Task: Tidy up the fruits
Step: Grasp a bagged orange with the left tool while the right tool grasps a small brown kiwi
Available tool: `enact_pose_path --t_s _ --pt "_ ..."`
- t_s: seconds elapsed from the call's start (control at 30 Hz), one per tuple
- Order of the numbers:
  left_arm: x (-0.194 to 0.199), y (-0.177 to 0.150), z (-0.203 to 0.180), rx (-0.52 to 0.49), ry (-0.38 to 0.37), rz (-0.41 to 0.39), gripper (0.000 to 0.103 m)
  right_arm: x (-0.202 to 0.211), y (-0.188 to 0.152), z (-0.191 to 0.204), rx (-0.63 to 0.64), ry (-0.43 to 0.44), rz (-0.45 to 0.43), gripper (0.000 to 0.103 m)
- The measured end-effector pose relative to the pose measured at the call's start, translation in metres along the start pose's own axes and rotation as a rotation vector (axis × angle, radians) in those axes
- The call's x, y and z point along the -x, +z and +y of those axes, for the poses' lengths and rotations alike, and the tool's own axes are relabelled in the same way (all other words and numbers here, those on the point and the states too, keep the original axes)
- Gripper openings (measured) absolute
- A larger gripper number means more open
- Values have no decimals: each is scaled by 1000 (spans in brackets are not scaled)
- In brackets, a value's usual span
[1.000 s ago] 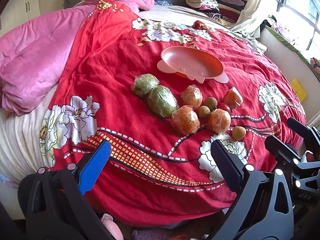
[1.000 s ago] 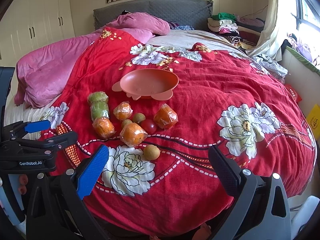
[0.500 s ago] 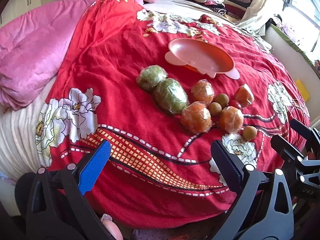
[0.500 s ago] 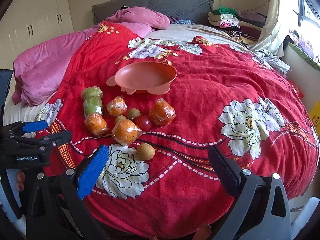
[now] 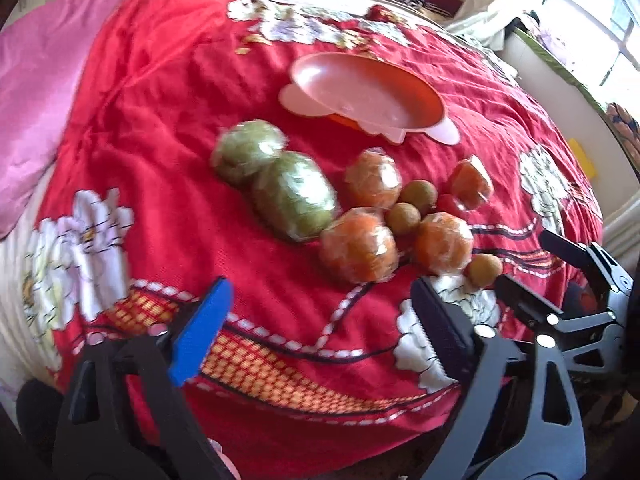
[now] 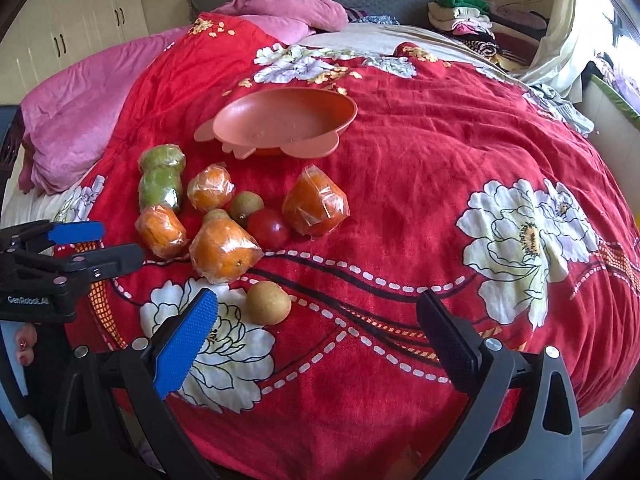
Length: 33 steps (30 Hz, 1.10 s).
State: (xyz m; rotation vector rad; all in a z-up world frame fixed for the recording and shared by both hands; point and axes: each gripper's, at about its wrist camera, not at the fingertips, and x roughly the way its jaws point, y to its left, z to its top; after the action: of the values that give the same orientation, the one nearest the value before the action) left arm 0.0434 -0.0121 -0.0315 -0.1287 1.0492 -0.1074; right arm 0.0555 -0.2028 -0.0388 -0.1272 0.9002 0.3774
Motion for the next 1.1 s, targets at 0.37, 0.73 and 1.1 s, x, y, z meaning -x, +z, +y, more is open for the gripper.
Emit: enact_pose_path --t_s 0.37,0.73,1.1 --pt "-18 10 -10 -37 -47 20 49 -12 0 12 80 64 40 60" --pt "-30 17 -13 -22 -90 29 35 -19 -1 13 81 153 60 25" --pt "-24 18 -6 -3 -149 20 33 -8 5 5 65 175 36 25"
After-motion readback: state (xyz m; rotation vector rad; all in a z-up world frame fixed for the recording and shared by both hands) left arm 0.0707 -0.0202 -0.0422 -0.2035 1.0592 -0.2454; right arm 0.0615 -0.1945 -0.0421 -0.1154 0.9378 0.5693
